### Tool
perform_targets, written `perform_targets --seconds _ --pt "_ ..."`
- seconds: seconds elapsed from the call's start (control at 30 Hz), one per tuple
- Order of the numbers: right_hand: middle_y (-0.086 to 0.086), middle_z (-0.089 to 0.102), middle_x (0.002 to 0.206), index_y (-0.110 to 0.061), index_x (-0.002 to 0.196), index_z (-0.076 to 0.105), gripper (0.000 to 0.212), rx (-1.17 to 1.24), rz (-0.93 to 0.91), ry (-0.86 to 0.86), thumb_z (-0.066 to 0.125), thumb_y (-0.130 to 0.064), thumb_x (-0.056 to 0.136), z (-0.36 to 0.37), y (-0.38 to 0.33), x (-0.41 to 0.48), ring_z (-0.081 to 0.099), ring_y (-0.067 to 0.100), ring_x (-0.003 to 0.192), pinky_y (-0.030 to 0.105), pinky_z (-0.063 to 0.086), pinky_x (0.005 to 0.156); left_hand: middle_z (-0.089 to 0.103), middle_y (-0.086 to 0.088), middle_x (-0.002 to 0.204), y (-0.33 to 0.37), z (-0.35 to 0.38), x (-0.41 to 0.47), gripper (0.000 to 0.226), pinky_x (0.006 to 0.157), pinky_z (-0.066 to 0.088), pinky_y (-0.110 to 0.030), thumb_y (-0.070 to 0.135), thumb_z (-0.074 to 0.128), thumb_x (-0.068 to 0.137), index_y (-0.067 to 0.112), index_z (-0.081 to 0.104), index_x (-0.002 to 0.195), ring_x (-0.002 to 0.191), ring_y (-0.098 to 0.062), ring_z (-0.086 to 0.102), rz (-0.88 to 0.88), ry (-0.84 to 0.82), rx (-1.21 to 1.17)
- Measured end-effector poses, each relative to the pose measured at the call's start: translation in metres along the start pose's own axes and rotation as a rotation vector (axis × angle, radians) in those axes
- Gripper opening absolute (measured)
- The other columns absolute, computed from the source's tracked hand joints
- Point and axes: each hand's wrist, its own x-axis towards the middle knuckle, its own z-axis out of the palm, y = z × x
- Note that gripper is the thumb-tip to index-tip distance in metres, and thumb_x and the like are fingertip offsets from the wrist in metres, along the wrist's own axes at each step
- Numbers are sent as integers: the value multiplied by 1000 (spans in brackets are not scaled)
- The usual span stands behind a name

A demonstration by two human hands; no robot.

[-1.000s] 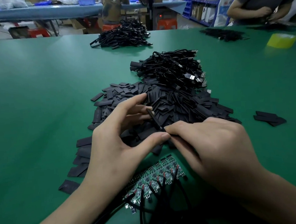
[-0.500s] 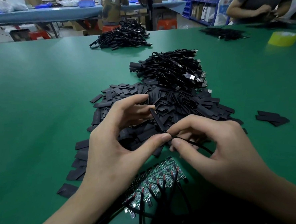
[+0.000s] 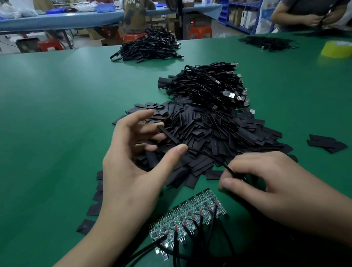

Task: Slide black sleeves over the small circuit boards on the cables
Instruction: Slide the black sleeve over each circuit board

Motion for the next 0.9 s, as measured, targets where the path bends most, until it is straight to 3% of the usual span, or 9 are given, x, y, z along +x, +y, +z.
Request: perform_targets --seconds 0.1,0.2,0.3,0.4,0.47,0.53,0.63,0.8,0.9 --pt "-19 69 78 -32 81 69 27 83 40 65 50 -45 95 -4 2 1 66 0 78 27 50 72 67 13 119 -4 0 -1 67 88 53 -26 38 81 76 27 50 135 114 -13 63 -44 -25 28" --pt "-9 71 62 -32 86 71 23 181 125 206 53 -35 99 -28 11 10 68 6 54 24 51 56 62 18 123 -4 0 -3 69 88 49 -19 46 77 79 30 47 140 116 -11 61 -39 -68 124" --pt "-5 67 53 -31 91 73 24 24 139 329 52 -35 103 -63 26 39 60 4 42 15 41 43 60 20 108 -3 0 -5 47 81 45 -12 54 66 85 34 57 127 102 -6 61 20 -161 290" --pt "-2 63 58 -22 99 73 26 -150 118 404 52 -34 105 -93 37 92 58 8 39 17 39 35 64 21 93 -1 2 -8 29 77 51 -22 58 58 88 38 65 107 91 -3 63 60 -288 394" --pt "1 63 73 -13 107 73 29 -303 107 408 50 -32 107 -105 48 138 56 13 46 27 41 42 67 20 82 3 1 -8 30 72 51 -26 62 53 90 37 68 93 82 -2 64 98 -352 465" --pt "6 62 84 -7 108 71 33 -449 115 398 47 -30 108 -111 58 187 51 18 58 30 35 52 66 20 73 6 -2 -7 38 67 46 -18 67 49 91 36 69 82 73 0 62 139 -408 556" --pt "20 64 103 -5 109 66 35 -586 148 330 41 -29 109 -108 71 245 58 36 87 39 43 68 62 20 65 12 -8 -4 50 64 34 -8 77 41 88 36 68 75 66 2 57 160 -485 665" --pt "17 49 123 -25 136 57 35 -710 122 94 39 -36 109 -86 82 272 58 42 107 40 44 77 59 18 69 17 -12 -1 64 60 36 -13 94 34 74 38 66 81 68 2 55 107 -602 701" --pt "19 44 143 -29 145 52 40 -699 131 50 40 -41 108 -77 82 261 53 43 123 47 46 97 62 22 79 20 -15 0 64 59 34 -13 97 42 65 42 66 87 78 5 57 25 -673 672"
